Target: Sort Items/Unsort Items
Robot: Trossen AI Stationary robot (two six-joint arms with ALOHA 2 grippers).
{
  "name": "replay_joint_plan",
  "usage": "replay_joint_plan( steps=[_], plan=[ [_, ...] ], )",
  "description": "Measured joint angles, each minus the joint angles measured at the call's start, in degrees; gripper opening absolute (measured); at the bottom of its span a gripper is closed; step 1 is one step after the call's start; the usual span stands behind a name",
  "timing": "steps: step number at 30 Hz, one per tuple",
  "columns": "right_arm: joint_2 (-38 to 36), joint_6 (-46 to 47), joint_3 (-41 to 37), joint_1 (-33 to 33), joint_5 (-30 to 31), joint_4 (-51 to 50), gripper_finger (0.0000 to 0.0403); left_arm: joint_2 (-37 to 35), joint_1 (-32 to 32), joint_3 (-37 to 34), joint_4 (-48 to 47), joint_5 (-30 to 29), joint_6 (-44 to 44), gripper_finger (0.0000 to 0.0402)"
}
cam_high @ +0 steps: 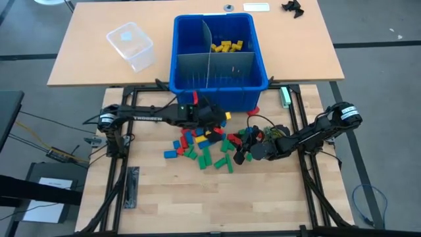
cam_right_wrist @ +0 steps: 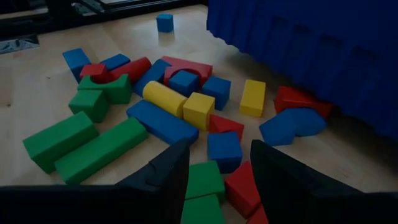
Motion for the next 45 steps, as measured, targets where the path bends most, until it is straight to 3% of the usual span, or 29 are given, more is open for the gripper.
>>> replay_joint_plan(
  steps=[8, 14, 29, 45],
  plan=[
    [0.0, -0.46, 0.0, 0.63, 0.03, 0.0, 0.0171, 0.0, 0.51, 9.04, 2.54, 0.08, 5.67, 0.0139],
    [0.0, -0.46, 0.0, 0.63, 0.22, 0.0, 0.0171, -0.09, 4.65, 13.01, 7.92, -2.42, 9.55, 0.0139],
    [0.0, -0.46, 0.0, 0.58, 1.26, 0.01, 0.0171, 2.82, 24.0, 13.43, 25.32, 5.33, 6.42, 0.0145],
    [0.0, -0.45, 0.01, -2.63, 2.5, 0.56, 0.0171, 12.14, 32.94, 13.39, 35.8, 9.7, 5.84, 0.0146]
  ],
)
